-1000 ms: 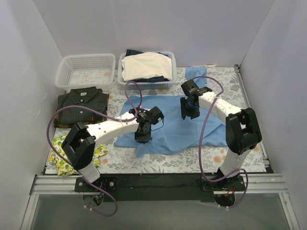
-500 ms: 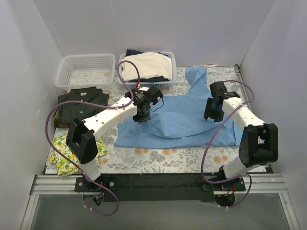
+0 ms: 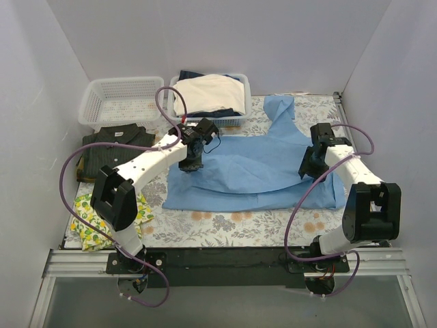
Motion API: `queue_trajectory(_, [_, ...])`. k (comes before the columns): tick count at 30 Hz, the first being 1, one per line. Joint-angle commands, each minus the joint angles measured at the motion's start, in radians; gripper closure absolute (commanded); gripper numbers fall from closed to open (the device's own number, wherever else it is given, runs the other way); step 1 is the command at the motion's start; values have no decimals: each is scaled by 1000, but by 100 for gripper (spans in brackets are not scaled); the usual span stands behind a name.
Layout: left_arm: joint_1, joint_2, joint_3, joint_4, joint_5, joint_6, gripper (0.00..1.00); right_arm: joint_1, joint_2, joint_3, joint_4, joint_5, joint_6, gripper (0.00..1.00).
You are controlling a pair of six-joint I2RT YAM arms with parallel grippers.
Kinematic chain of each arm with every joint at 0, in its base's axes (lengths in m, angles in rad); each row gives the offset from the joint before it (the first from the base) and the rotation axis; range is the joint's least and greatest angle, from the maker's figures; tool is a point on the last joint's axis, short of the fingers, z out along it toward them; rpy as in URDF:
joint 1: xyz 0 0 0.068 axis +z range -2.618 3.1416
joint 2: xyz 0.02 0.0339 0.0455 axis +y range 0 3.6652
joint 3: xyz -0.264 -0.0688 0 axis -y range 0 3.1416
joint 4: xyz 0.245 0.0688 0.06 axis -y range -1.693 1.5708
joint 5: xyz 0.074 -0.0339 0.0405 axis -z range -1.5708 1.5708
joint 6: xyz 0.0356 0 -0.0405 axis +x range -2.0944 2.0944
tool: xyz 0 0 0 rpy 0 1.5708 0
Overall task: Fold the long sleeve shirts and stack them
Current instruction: Fold the shirt
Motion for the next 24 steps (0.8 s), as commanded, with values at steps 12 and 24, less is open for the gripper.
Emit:
queue_trajectory(12, [59, 32, -213, 81, 95, 61, 72, -11, 59, -45, 34, 5, 58, 62])
queue_trajectory(24, [180, 11, -168, 17, -123, 65, 31, -14, -25, -96, 8, 54, 78, 58])
